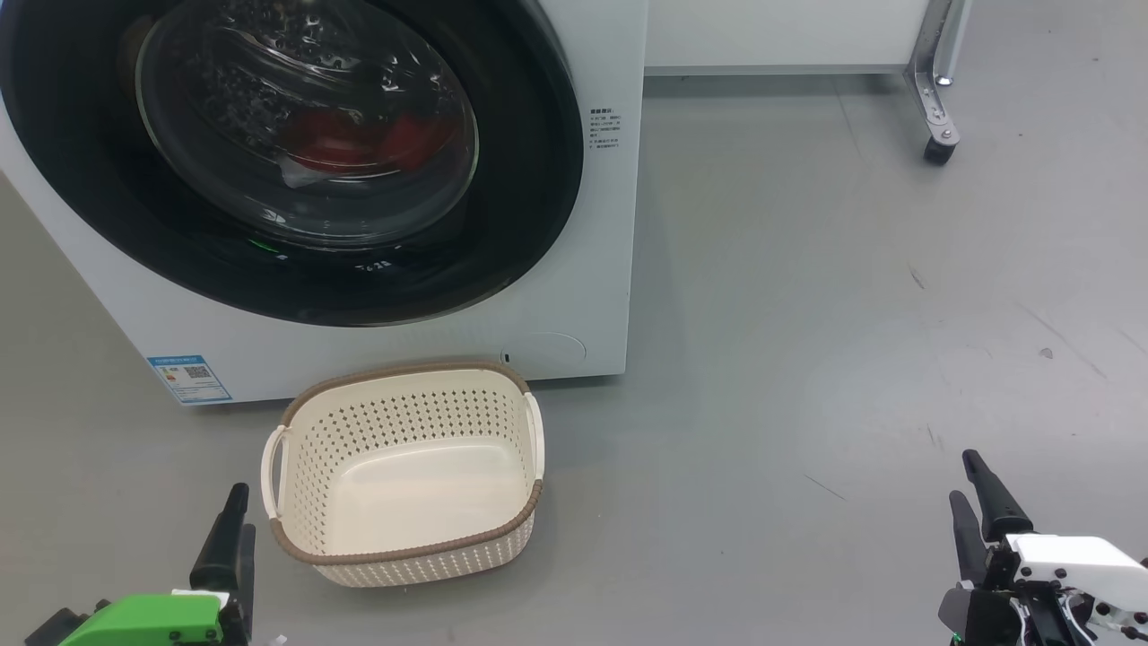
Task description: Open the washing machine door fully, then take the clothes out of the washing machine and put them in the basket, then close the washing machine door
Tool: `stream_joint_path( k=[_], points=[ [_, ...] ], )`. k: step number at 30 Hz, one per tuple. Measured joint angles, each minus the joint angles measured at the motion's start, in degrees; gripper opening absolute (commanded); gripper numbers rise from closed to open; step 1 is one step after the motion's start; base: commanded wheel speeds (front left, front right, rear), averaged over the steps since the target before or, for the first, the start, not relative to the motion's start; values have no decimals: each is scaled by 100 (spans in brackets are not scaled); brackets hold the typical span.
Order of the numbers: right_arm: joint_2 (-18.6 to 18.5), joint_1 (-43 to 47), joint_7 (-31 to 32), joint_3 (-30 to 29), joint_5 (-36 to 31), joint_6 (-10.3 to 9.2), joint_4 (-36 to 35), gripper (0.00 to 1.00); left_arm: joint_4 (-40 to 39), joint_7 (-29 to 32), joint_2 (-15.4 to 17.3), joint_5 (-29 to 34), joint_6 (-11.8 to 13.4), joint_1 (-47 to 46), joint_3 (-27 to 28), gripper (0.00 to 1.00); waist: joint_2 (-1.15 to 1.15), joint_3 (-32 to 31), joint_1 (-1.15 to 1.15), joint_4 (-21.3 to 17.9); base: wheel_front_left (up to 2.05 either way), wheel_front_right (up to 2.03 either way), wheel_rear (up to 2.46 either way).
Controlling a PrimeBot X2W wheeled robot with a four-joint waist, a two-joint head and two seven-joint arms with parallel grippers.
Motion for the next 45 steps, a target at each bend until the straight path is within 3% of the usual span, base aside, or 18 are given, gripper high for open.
stream_joint_path(
  k=[23, 45],
  points=[
    [-168, -200, -263, 287, -630, 1, -103, 100, -63, -293, 58, 322, 0, -105, -197, 100, 0, 27, 0, 15, 0, 0, 0],
    [-587, -549, -750, 1022, -2068, 2, -11, 100, 101, -836, 350, 1562, 0, -262, -768, 100, 0, 48, 0, 25, 0, 0, 0]
  ],
)
